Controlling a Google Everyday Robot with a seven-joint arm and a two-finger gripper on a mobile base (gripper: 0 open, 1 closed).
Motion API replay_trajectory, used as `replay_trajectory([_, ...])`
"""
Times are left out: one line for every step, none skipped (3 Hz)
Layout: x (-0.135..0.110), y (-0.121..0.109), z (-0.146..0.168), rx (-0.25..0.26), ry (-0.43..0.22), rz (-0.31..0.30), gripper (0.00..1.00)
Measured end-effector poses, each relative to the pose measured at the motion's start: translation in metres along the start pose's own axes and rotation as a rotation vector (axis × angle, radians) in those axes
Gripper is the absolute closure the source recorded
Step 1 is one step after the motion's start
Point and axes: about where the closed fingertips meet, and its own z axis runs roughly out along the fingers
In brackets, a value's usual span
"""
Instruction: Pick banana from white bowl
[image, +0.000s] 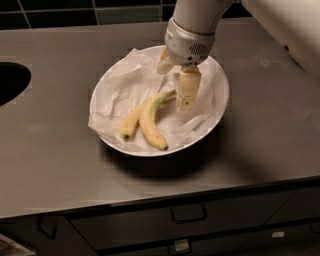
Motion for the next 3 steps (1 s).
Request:
replay_trajectory([0.0, 0.0, 0.0, 0.0, 0.0, 0.0, 0.25])
replay_trajectory([0.0, 0.0, 0.0, 0.0, 0.0, 0.0, 0.27])
replay_trajectory([-0.0091, -0.0095, 0.0063, 0.003, -0.004, -0.018, 0.28])
